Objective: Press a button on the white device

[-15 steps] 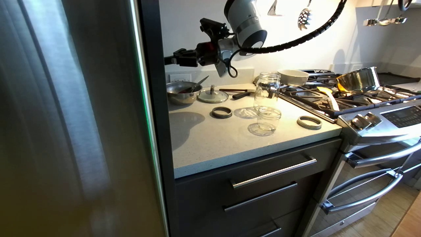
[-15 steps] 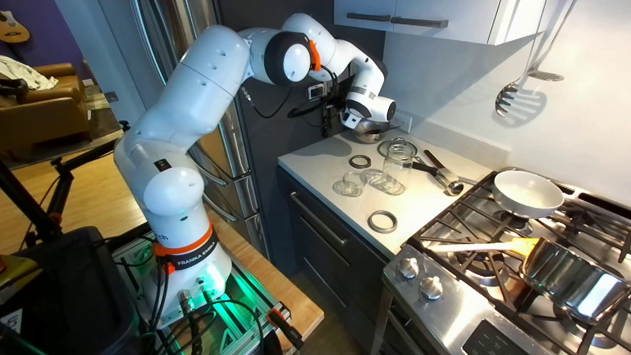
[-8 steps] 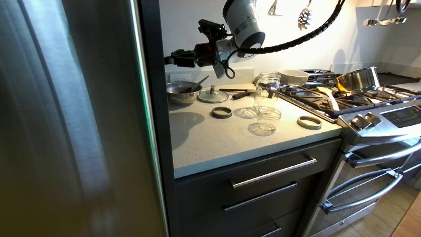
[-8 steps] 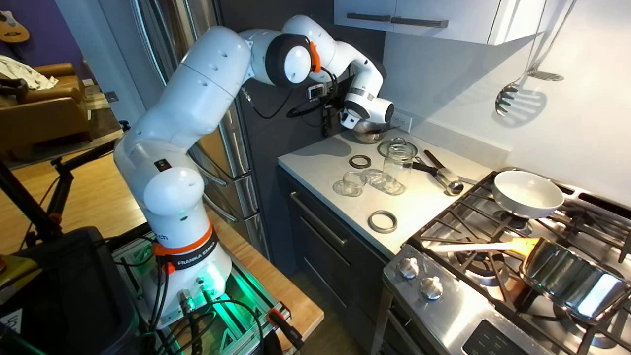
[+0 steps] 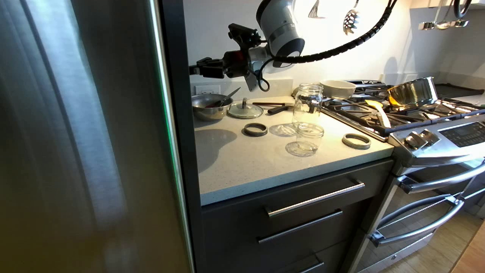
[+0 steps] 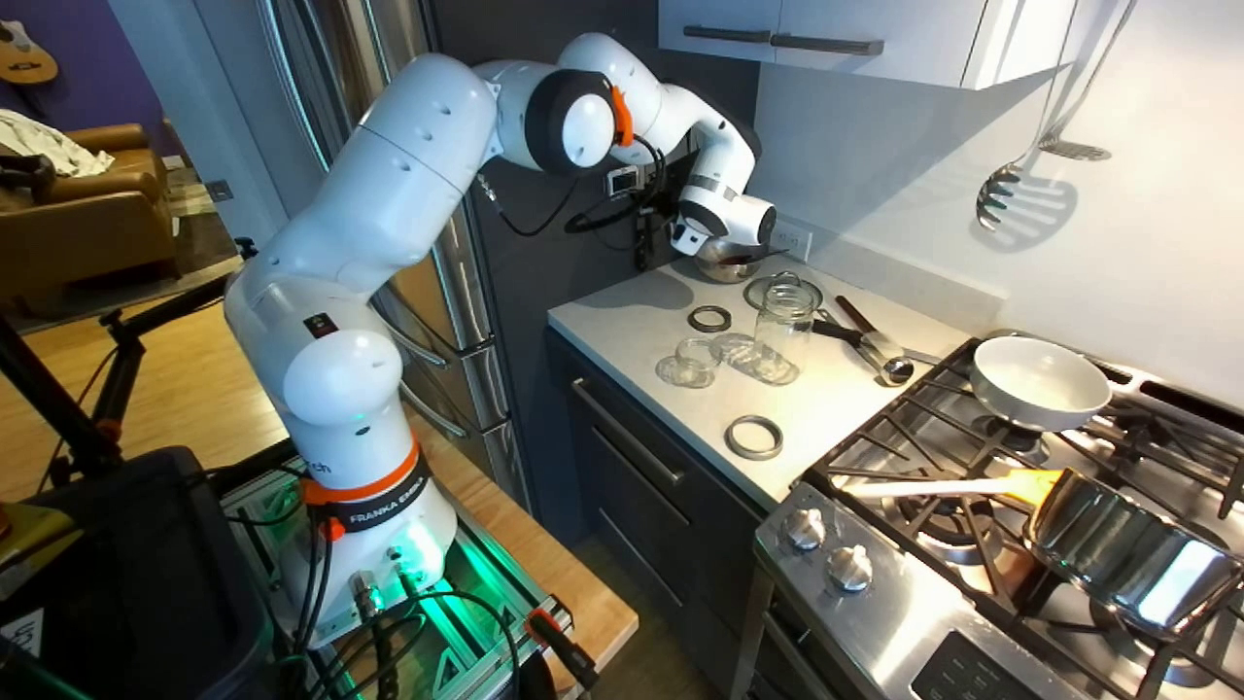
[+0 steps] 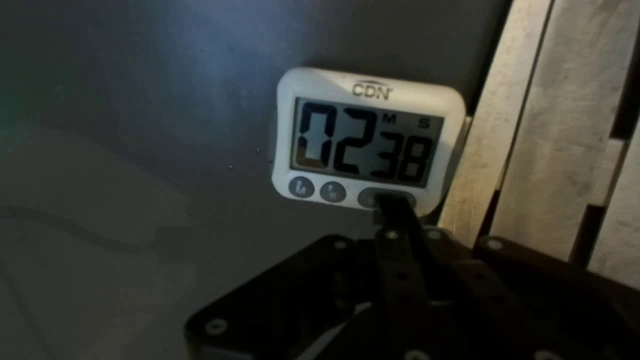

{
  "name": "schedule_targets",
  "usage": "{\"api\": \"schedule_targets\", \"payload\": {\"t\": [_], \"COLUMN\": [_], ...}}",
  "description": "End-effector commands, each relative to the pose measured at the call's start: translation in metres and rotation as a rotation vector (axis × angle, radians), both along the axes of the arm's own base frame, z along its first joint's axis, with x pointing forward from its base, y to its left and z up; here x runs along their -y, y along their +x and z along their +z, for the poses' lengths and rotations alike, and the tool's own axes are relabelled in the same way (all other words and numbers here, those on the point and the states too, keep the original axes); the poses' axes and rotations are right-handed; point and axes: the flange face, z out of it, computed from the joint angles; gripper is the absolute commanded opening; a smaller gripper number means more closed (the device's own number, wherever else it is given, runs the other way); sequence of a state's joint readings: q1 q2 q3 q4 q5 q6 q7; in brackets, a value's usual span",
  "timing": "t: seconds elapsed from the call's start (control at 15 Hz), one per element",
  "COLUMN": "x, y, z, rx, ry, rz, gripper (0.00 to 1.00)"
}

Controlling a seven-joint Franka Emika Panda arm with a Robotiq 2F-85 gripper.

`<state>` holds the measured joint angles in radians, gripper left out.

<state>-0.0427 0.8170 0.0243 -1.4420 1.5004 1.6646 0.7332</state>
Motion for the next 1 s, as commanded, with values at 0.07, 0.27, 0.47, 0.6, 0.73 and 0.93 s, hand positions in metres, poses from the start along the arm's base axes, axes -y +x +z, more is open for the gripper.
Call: {"api": "schedule_targets", "payload": {"t": [0.07, 0.27, 0.47, 0.6, 0.73, 0.93], "x": [-0.004, -0.008, -0.01, -0.005, 0.0, 0.005], "y": [0.005, 0.004, 0.004, 0.004, 0.003, 0.003], "z": [-0.005, -0.007, -0.008, -0.007, -0.005, -0.004], "rx": [-0.001, -0.007, -0.007, -0.002, -0.002, -0.002], "ry": [0.024, 0.026, 0.022, 0.015, 0.008, 0.009], "rz": [-0.014, -0.009, -0.004, -0.008, -0.013, -0.018], "gripper": [0.0, 0.0, 0.0, 0.0, 0.0, 0.0]}}
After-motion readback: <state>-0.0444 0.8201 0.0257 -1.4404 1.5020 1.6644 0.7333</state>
